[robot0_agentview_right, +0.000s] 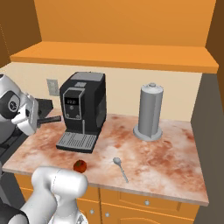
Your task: Pick the pan from the cabinet and place it on the stove. Then turn on the stove burner for the pan.
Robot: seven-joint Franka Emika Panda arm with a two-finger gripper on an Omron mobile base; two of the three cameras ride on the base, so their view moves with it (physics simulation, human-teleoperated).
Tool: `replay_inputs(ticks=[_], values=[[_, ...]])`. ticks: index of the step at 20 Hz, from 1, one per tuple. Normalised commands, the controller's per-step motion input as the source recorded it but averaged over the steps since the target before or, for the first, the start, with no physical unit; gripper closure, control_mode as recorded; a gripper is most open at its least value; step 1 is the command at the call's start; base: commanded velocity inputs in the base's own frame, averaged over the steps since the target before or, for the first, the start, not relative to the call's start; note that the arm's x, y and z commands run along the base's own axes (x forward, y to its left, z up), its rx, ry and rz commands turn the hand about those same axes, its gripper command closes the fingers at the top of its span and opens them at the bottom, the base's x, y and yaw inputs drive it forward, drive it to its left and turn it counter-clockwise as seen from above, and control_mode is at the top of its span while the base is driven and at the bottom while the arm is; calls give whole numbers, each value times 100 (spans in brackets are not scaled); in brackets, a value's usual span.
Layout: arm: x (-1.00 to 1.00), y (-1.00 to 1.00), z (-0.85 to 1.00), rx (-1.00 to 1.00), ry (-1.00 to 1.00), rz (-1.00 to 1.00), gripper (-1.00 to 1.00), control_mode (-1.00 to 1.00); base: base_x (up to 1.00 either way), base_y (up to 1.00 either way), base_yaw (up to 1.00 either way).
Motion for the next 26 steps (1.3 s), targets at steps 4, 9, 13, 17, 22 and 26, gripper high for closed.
replay_inputs(ticks=[4,9,13,17,22,26], values=[[0,5,-29,0,9,2,100,-100,0,0,0],[0,11,-31,0,10,1,100,-100,0,0,0],[5,19,-31,0,10,0,100,-100,0,0,0],[8,24,-31,0,11,0,100,-100,0,0,0],[11,26,-28,0,12,0,100,-100,0,0,0],[10,21,-23,0,13,0,100,-100,0,0,0]])
